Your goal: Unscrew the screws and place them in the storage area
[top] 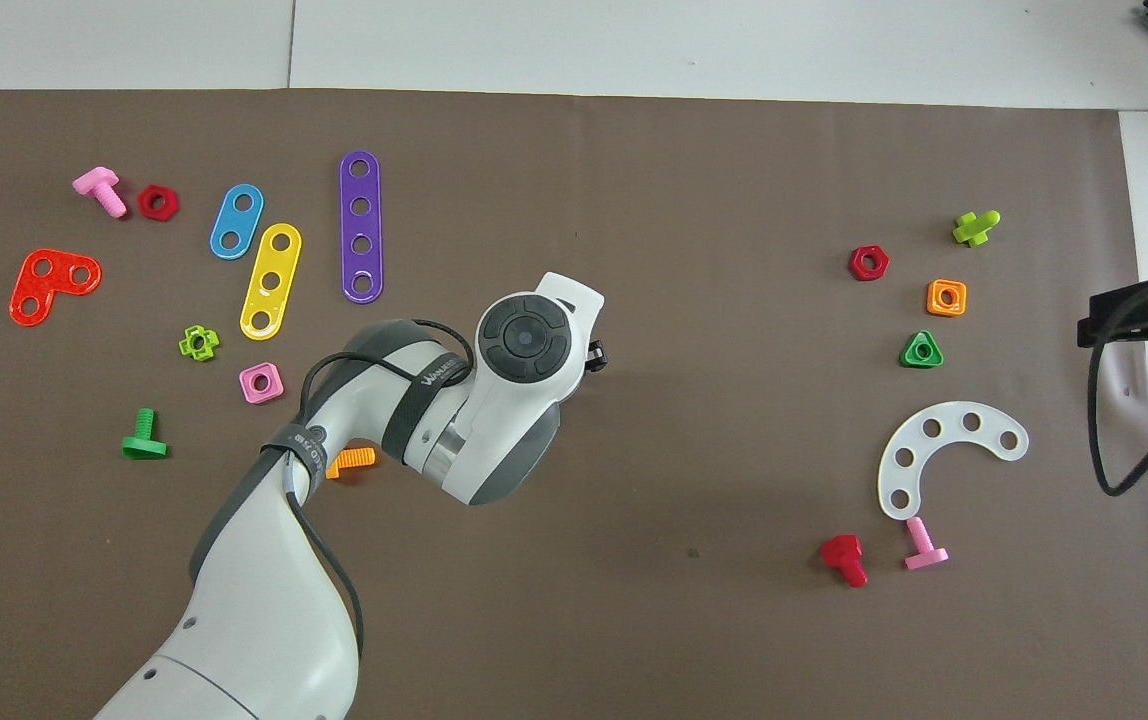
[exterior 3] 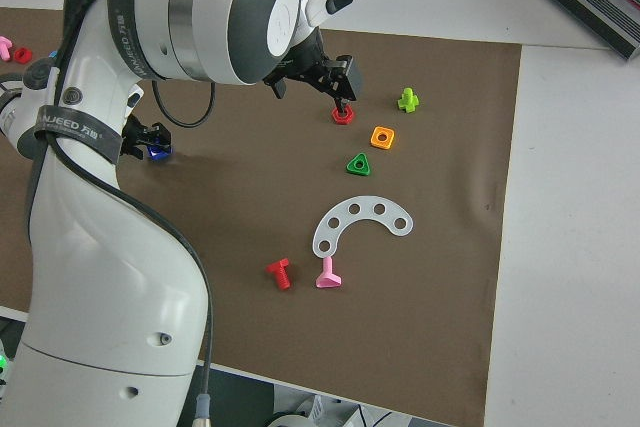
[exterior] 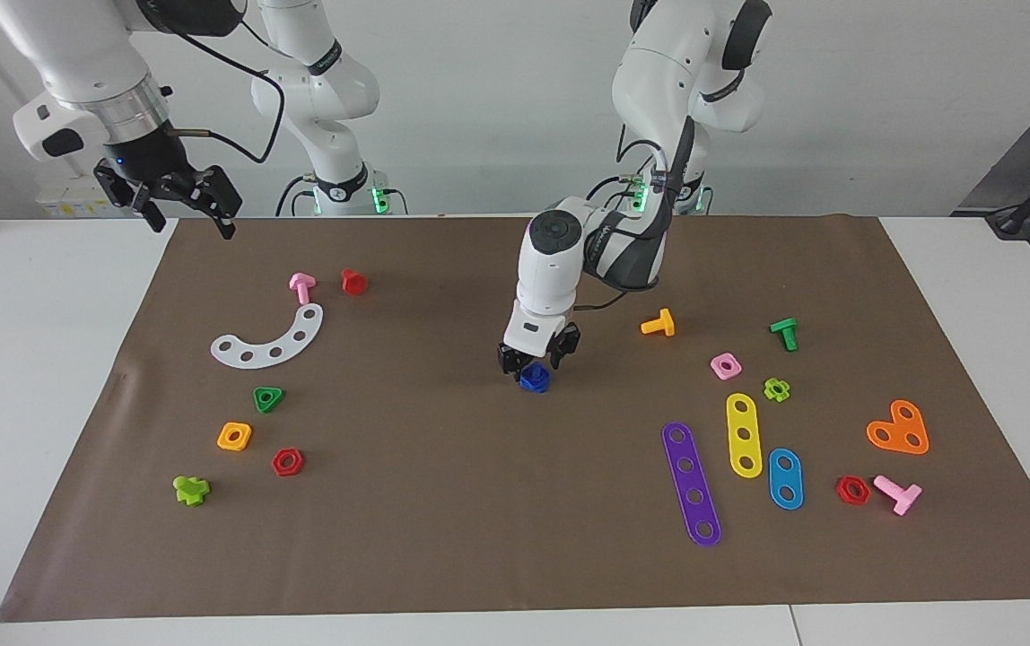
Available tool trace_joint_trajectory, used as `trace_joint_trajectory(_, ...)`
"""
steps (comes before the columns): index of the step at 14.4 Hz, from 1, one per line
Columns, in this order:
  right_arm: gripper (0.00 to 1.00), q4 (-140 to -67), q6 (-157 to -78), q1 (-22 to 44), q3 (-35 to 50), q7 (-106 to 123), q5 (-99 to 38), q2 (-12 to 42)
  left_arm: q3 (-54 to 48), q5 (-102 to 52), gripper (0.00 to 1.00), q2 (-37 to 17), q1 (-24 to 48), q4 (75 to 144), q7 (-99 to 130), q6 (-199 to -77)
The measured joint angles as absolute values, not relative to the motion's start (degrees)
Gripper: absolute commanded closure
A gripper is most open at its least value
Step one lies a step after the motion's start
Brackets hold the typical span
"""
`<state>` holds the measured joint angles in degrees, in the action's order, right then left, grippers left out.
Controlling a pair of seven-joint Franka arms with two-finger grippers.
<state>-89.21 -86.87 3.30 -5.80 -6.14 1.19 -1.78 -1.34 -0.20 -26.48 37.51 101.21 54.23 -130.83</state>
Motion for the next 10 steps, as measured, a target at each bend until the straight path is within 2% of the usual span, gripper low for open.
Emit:
trace_joint_trajectory(2, 0.00, -89.2, -86.9, 3.3, -5.8, -6.1, 1.2, -1.8, -1.2, -0.2, 0.67, -26.4, 37.5, 101.2, 54.3, -131.0)
trace_joint_trajectory(3, 0.00, -89.2, -86.9, 3.3, -5.8, -6.1, 1.2, -1.8, -1.1, -0.1, 0.82, -26.3, 37.5, 101.1, 54.3, -131.0)
trace_joint_trajectory(4, 0.00, -89.2, -86.9, 3.3, -5.8, -6.1, 1.2, -1.8, -0.9, 0.2, 0.91, -26.3, 37.5, 100.9, 54.3, -131.0)
trace_joint_trajectory(5, 0.00, -89.2, -86.9, 3.3, -5.8, -6.1, 1.2, -1.8, -0.8, 0.6, 0.96, -26.2, 37.5, 100.5, 54.3, -131.0)
trace_joint_trajectory(10, 0.00, -89.2, -86.9, 3.3, -5.8, -6.1, 1.2, -1.8, -0.6, 2.3, 0.95, -25.9, 37.5, 97.2, 54.3, -126.8)
